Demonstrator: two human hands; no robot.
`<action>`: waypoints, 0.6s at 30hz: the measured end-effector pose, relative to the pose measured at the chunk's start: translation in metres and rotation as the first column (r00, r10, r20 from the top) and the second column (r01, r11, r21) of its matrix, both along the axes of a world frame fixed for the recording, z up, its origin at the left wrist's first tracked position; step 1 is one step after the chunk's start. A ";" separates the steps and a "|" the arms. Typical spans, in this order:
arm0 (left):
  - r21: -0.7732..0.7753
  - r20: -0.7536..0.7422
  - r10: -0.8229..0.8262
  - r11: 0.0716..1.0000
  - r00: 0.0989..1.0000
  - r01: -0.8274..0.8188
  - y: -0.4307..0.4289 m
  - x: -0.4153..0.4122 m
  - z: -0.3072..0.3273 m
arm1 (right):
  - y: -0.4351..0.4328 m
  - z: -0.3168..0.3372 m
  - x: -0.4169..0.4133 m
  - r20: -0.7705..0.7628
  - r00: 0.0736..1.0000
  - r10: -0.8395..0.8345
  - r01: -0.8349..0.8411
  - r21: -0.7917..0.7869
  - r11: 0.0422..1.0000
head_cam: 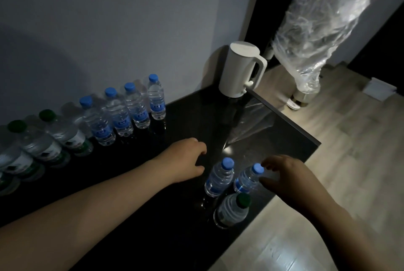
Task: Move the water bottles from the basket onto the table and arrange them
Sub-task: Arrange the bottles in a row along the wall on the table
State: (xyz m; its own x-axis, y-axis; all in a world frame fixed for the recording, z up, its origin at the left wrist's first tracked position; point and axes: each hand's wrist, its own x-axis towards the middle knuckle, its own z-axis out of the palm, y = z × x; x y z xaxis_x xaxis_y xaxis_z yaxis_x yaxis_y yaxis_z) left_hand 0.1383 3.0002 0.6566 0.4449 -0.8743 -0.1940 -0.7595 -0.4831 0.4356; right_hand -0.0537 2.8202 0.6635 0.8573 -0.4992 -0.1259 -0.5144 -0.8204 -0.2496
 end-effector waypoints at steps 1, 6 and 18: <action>0.000 0.002 -0.005 1.000 1.000 0.005 -0.004 -0.003 0.000 | -0.003 -0.004 -0.004 0.004 1.000 -0.015 0.015 0.009 1.000; 0.002 -0.006 -0.031 1.000 1.000 0.031 -0.023 -0.017 -0.004 | -0.020 -0.032 -0.009 -0.008 0.998 -0.057 0.057 0.044 0.997; 0.060 -0.010 -0.048 0.997 0.999 0.048 -0.072 -0.034 -0.023 | -0.043 -0.068 0.006 0.004 0.998 -0.060 0.059 0.113 0.992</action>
State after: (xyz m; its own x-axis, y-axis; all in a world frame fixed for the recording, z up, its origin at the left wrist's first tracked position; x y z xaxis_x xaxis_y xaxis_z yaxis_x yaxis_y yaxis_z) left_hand 0.1045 2.9281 0.6333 0.4010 -0.8811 -0.2506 -0.7789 -0.4719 0.4131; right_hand -0.0479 2.7767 0.5958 0.8276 -0.5324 -0.1780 -0.5593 -0.7545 -0.3433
